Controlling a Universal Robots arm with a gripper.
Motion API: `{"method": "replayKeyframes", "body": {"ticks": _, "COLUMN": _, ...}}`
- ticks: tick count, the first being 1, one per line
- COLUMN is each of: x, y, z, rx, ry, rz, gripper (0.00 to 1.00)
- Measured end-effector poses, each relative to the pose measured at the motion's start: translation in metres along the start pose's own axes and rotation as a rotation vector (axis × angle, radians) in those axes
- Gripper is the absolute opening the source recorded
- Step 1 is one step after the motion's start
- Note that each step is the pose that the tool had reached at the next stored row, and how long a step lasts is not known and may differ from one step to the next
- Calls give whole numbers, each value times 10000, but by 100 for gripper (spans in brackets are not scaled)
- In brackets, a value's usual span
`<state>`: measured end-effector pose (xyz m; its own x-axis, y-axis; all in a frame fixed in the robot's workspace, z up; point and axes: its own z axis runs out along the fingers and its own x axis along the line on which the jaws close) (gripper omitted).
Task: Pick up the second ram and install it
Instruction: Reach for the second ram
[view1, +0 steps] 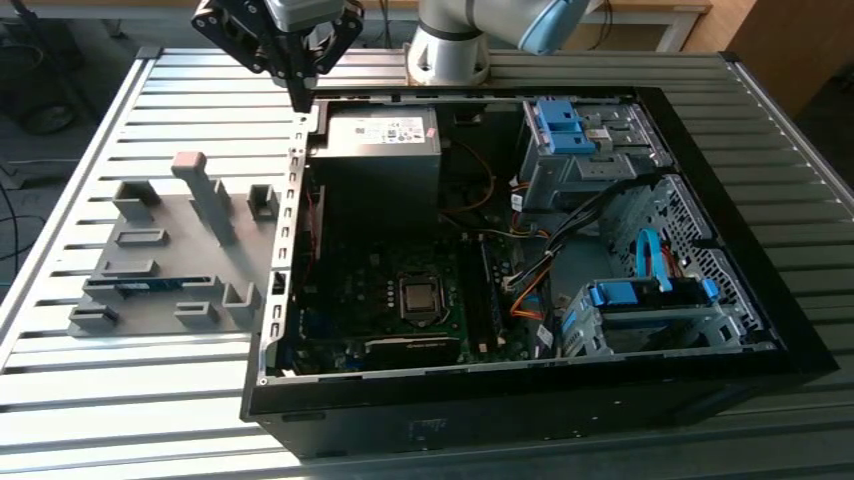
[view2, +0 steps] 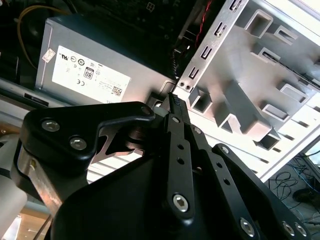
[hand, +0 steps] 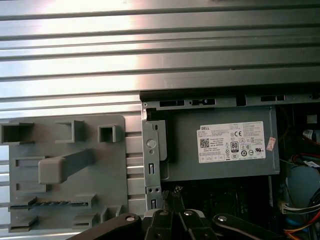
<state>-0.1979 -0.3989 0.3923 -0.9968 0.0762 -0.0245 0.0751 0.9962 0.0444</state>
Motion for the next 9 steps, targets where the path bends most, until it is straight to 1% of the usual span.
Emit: {"method": "replayKeyframes", "body": {"ticks": 9, "x": 37, "y": -3, "z": -1, "rx": 0, "ry": 0, "rz": 0, "gripper": 11}}
